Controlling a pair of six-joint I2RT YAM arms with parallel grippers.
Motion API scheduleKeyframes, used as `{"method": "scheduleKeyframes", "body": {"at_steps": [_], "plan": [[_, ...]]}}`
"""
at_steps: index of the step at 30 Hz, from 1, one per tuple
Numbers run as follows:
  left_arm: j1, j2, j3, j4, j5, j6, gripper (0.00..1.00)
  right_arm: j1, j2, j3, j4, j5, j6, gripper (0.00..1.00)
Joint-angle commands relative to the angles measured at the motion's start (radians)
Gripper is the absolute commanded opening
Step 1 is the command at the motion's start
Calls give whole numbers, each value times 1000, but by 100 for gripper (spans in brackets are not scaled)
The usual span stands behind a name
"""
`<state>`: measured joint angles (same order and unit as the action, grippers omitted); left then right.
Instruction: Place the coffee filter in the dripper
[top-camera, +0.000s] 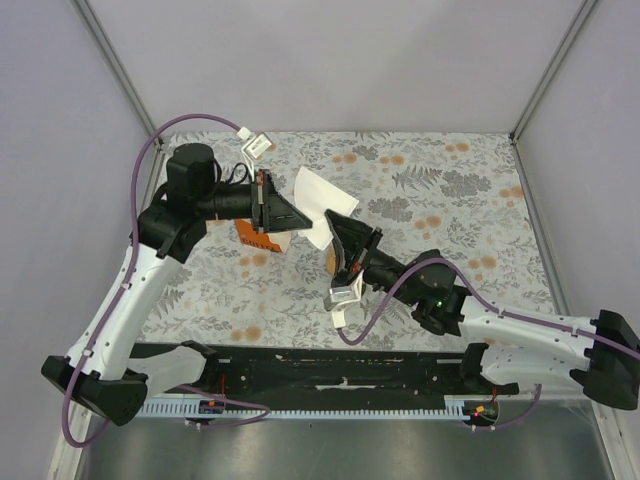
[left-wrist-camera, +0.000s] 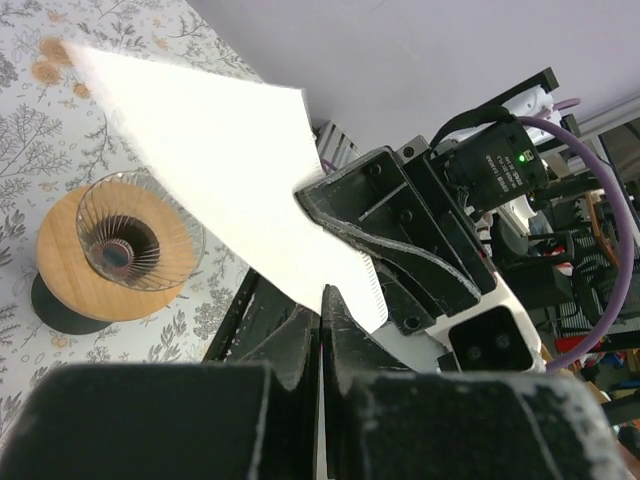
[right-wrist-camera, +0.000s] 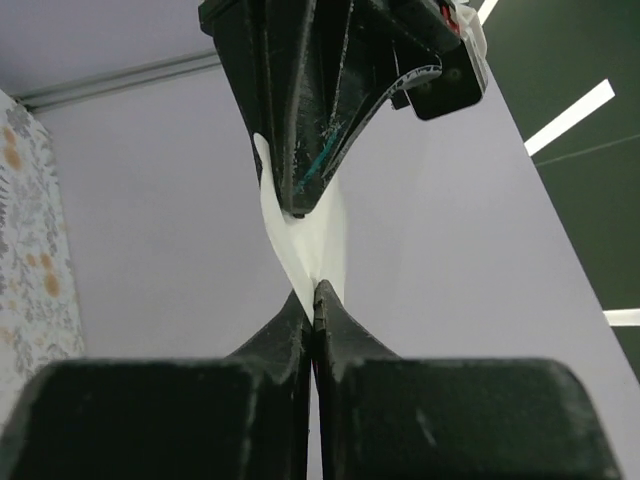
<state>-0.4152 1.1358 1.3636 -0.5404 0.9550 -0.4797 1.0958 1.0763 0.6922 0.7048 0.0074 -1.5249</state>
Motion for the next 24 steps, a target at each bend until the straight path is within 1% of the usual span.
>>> {"method": "scheduleKeyframes", "body": {"at_steps": [1,2,3,4,6,7,8,11,12,15,16,17,19,21,24], "plan": [[4,-14,-1,43,39,-17,3,4,-55,52,23,23,118,0],[4,-15,6,40,36,-4,13,1,-68,56,-17,25,155,0],[6,-15,17,28,30,18,26,1,-87,67,-62,25,204,0],[9,-15,35,14,27,47,43,-4,-102,79,-138,25,248,0],[18,-13,90,-48,8,134,68,-22,-133,124,-288,8,388,0],[19,-10,126,-88,-7,191,76,-36,-150,144,-360,-4,446,0],[21,-10,161,-130,-24,246,83,-57,-167,161,-417,-50,510,0],[21,-18,276,-237,-85,458,86,-137,-191,210,-583,-205,687,0],[21,-31,302,-259,-93,552,86,-161,-196,231,-641,-269,738,0],[21,-88,331,-315,-85,821,86,-244,-178,318,-793,-504,885,0],[21,-105,335,-344,-82,928,84,-269,-162,354,-836,-580,926,0],[18,-116,341,-377,-87,996,83,-286,-142,384,-873,-643,969,0],[15,-122,350,-438,-119,1097,77,-319,-84,464,-928,-775,1047,0],[10,-114,359,-507,-124,1157,74,-329,-9,557,-999,-855,1118,0],[-5,-110,354,-549,-119,1181,72,-336,97,667,-1054,-894,1215,0]]}}
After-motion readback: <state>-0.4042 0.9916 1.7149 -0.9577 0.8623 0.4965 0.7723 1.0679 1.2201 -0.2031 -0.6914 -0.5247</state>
